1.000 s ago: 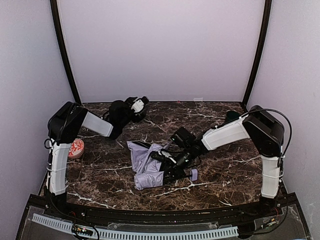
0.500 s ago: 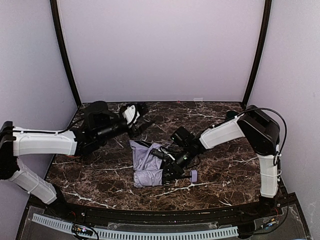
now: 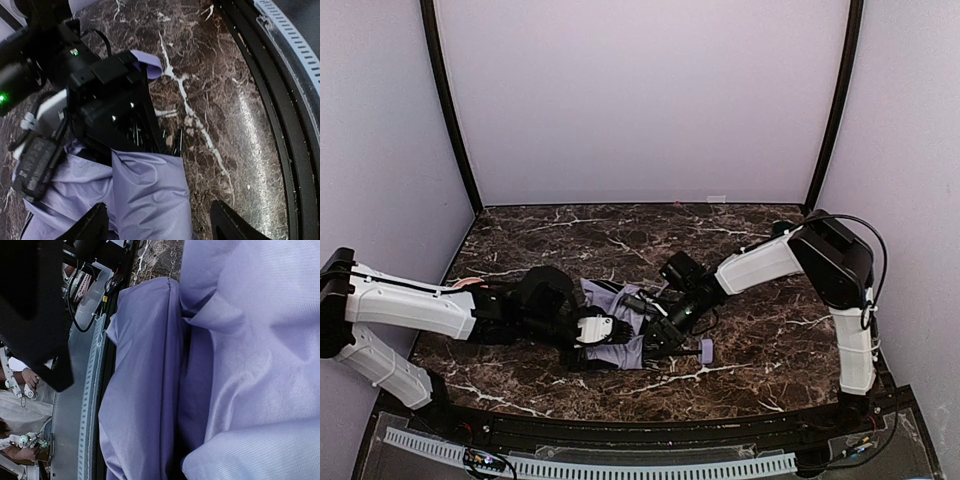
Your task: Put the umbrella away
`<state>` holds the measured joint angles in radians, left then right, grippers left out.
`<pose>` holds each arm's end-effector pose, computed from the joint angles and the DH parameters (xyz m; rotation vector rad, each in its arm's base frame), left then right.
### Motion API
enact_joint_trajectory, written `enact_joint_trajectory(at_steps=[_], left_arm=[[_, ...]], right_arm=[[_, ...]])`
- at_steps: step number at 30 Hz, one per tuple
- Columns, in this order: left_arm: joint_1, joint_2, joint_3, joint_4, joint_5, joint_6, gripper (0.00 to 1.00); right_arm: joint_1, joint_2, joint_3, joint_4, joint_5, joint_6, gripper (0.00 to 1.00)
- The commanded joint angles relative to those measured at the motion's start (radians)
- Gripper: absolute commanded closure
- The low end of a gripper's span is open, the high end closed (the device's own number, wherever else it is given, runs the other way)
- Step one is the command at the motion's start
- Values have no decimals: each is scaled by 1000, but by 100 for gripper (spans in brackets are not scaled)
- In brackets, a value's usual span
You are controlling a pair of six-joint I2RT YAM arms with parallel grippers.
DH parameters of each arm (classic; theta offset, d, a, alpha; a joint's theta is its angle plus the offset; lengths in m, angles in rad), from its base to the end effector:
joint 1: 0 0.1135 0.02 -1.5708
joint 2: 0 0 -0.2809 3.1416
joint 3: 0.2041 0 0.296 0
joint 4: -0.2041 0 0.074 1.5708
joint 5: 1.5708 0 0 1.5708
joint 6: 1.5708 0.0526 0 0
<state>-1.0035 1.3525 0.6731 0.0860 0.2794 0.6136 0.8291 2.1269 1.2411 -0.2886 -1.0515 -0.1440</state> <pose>0.1627 -0.2824 0.1826 1.6888 1.3870 -0.5251 0.2614 0.3529 0.0732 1.5154 -2.2030 -1.6306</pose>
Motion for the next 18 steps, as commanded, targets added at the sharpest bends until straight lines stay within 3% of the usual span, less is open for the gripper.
enact_joint_trajectory(at_steps=[1,9,14,18], left_arm=[[-8,54,29,-97,-60,36,27],[-47,230,57,-85,-165,-13,31],[-52,331,81,-119,-247,-20,36],[-52,385,111,-204,-248,-20,47]], right_arm=[[-13,118,-37,-197,241,83,100],[-12,105,9,-234,229,63,100],[-14,67,21,-215,196,60,86],[-33,15,26,-216,173,66,70]])
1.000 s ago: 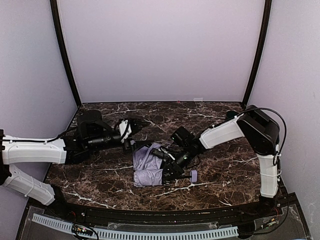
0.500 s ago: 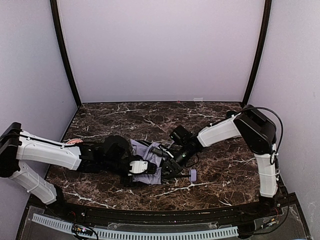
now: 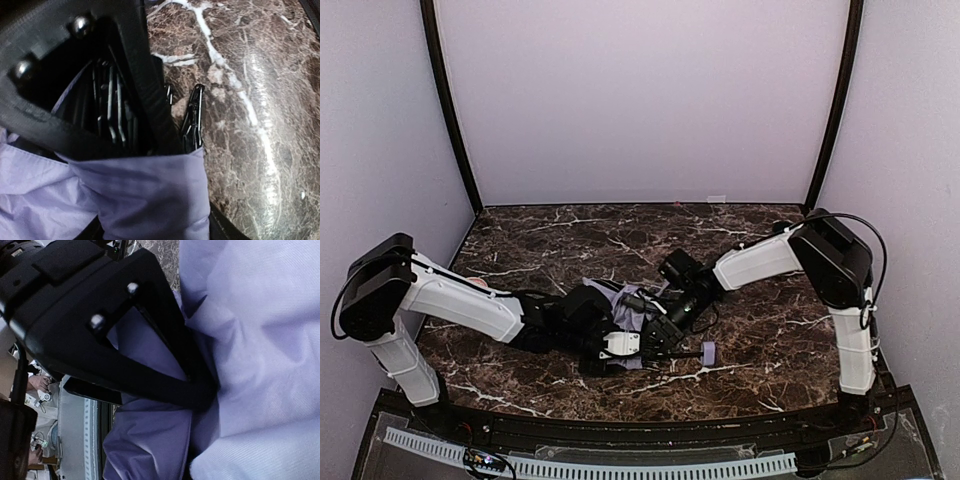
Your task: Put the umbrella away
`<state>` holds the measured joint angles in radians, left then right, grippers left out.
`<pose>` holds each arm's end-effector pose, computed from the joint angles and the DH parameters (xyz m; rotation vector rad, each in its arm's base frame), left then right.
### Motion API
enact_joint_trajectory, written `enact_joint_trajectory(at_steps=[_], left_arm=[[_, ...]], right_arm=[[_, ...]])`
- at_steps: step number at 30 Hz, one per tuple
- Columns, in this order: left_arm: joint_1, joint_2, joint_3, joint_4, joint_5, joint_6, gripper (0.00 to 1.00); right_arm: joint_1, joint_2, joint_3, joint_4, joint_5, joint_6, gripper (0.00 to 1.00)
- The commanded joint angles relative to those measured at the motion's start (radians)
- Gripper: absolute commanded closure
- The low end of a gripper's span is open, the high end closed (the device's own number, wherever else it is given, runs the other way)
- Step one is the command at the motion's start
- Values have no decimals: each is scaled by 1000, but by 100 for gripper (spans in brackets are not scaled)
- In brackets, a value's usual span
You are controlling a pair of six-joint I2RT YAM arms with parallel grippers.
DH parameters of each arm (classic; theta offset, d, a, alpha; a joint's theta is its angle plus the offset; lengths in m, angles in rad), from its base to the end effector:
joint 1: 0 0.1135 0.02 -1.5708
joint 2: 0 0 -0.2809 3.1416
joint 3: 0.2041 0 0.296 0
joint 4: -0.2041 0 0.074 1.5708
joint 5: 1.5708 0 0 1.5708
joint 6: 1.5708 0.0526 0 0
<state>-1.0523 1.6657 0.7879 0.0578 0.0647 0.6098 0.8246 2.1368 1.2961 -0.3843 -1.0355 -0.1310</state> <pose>0.1776 -0.3181 0.1160 1.7990 1.6003 -0.2842 0.2674 0.3559 0.0798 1.4509 -2.2295 -1.5750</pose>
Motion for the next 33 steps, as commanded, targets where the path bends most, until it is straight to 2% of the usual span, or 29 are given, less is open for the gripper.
enact_joint_trajectory(at_steps=[1,4,6,12,17,19,26,29,33], left_arm=[[-3,84,4,-202,-29,-21,49],[-3,126,37,-285,9,-42,59],[-2,151,56,-324,41,-54,66],[6,216,129,-424,139,-109,81],[69,250,204,-523,319,-144,85],[96,269,244,-570,366,-158,86],[156,343,351,-660,501,-180,90],[163,389,392,-696,531,-169,90],[182,434,419,-718,577,-180,92]], right_arm=[[-36,-25,-32,-120,153,54,67],[-67,-107,-47,-124,150,66,52],[-89,-163,-57,-137,145,68,47],[-149,-366,-112,-180,250,58,46],[-147,-587,-256,-25,419,90,45],[-116,-689,-324,70,495,70,45],[118,-906,-595,457,744,-212,43],[202,-879,-637,567,805,-325,41],[302,-739,-612,602,937,-539,37]])
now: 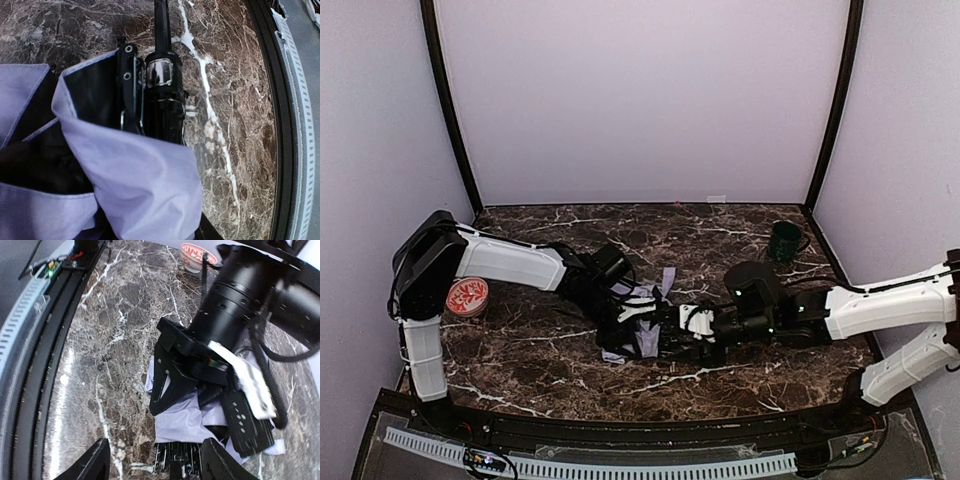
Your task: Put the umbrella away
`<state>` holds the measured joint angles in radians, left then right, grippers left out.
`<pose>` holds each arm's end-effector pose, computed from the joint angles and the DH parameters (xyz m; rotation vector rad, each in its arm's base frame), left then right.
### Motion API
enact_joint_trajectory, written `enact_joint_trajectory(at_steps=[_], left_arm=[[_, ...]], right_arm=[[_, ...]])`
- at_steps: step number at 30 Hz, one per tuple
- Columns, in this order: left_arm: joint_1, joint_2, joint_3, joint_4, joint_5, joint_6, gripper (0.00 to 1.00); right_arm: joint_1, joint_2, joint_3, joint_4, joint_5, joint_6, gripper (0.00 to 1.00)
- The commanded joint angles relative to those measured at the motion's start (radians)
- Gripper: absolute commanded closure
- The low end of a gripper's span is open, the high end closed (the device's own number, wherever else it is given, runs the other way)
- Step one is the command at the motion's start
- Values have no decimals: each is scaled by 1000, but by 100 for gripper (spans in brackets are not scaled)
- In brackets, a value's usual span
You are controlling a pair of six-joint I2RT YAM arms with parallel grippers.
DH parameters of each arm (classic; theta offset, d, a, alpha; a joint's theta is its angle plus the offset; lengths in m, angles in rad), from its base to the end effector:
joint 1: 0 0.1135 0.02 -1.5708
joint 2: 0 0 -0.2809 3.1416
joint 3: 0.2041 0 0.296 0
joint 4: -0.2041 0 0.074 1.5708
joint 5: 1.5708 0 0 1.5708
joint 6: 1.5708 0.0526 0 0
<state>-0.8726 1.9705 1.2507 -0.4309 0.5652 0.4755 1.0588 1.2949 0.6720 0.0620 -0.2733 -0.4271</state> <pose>0.2581 -0.3514 0.1182 1.8224 2.0124 -0.8853 0.1441 0.2854 0.1971 -1.5928 1.4898 0.6576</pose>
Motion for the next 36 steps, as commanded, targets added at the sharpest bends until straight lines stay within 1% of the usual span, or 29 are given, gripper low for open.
enact_joint_trajectory(at_steps=[1,4,7,12,16,19,22,23,26,27,28,29,31,32,33,34,35,36], left_arm=[[6,137,-37,-238,82,-45,93],[17,143,-30,-249,81,-44,93],[23,153,-13,-267,99,-42,94],[26,174,-6,-276,121,-17,95],[29,200,13,-301,132,-9,95],[30,200,11,-301,139,3,96],[32,203,18,-304,165,8,96],[33,202,21,-309,168,12,96],[37,200,36,-315,201,17,94],[42,197,46,-310,206,5,90],[51,189,57,-302,209,-16,83],[63,174,66,-287,211,-46,76],[88,123,71,-244,203,-90,65],[105,78,68,-203,188,-117,58],[119,44,61,-184,184,-133,39],[132,6,44,-129,156,-153,23],[147,-32,23,-88,146,-171,10],[160,-75,1,-50,147,-184,8]], right_arm=[[77,146,37,158,208,-275,36],[81,264,100,136,286,-350,33],[81,333,126,127,338,-414,31],[77,401,119,148,390,-428,29],[73,468,131,182,469,-443,28],[50,505,152,164,466,-438,29],[29,526,180,100,433,-426,35],[24,527,184,85,422,-420,39],[21,515,178,57,380,-399,55],[21,505,179,44,359,-384,62],[22,497,179,32,340,-363,70],[23,488,177,19,323,-339,75],[24,471,167,-2,278,-294,82],[25,465,158,-11,246,-274,84],[26,459,149,-19,219,-252,86],[26,460,144,-34,193,-230,87],[26,462,145,-56,173,-207,88],[26,468,150,-76,160,-167,89]])
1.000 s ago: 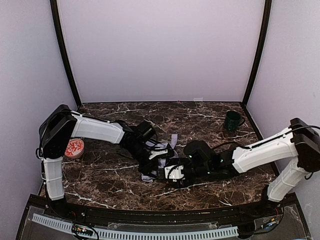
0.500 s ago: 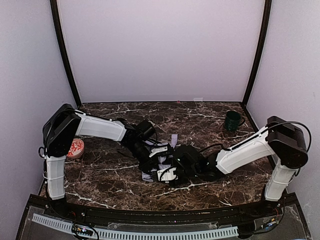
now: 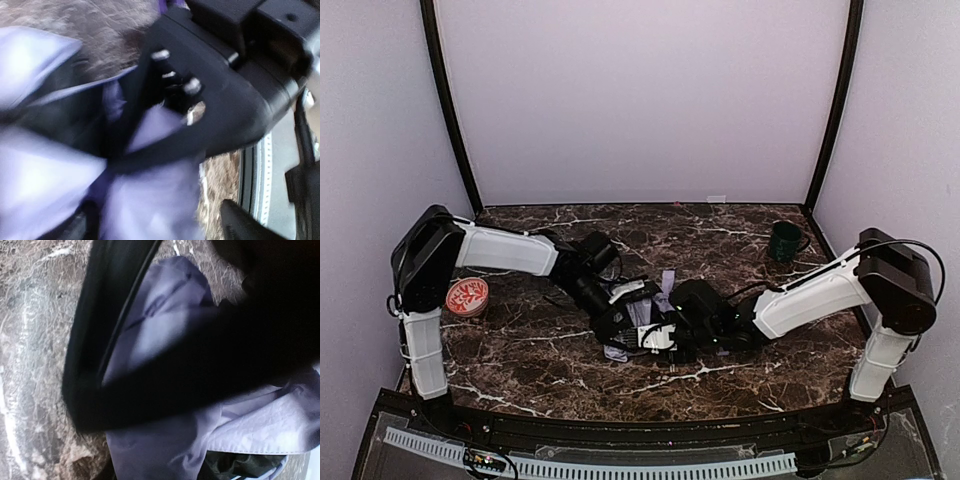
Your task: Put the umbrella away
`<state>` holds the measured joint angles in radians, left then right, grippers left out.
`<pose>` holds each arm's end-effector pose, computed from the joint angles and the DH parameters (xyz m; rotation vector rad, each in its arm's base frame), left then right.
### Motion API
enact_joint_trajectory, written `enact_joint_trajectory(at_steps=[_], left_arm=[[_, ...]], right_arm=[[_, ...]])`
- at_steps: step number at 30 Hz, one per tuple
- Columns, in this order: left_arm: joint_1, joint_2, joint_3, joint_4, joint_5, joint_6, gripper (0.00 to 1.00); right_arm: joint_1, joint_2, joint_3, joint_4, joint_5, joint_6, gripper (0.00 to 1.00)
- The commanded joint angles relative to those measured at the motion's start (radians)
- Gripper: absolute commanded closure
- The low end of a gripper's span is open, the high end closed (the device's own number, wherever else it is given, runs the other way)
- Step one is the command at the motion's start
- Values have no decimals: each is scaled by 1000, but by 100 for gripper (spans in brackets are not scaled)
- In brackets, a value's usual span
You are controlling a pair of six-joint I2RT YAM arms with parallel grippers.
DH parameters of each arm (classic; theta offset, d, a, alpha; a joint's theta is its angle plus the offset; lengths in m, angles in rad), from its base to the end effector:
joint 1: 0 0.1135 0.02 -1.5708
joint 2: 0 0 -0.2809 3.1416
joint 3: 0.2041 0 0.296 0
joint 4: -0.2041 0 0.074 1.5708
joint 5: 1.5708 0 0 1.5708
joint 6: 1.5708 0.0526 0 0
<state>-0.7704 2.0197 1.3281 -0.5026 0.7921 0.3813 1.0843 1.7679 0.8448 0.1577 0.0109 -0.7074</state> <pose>0.2927 -0.3362 0.1247 1.6416 2.1355 -1.2005 0.1824 0.3436 0.1063 -1.8257 1.4681 0.1744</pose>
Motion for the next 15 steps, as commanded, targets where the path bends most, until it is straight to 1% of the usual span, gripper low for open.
enact_joint_trajectory(at_steps=[1,2,4,8,12,15], left_arm=[[73,-170,-103,59,-76,-106,4],[86,-212,-129,94,-76,-118,1],[106,-310,-188,159,-100,-133,1],[111,-517,-332,304,-277,-130,3],[88,-716,-485,394,-357,-50,15],[-6,-826,-601,450,-468,89,26]], right_arm=[[0,1,-19,-192,-133,142,90],[0,6,-14,-210,-146,174,90],[0,14,-12,-237,-183,219,90],[-7,57,30,-317,-274,316,91],[-34,133,114,-436,-388,419,90],[-63,198,170,-525,-484,484,90]])
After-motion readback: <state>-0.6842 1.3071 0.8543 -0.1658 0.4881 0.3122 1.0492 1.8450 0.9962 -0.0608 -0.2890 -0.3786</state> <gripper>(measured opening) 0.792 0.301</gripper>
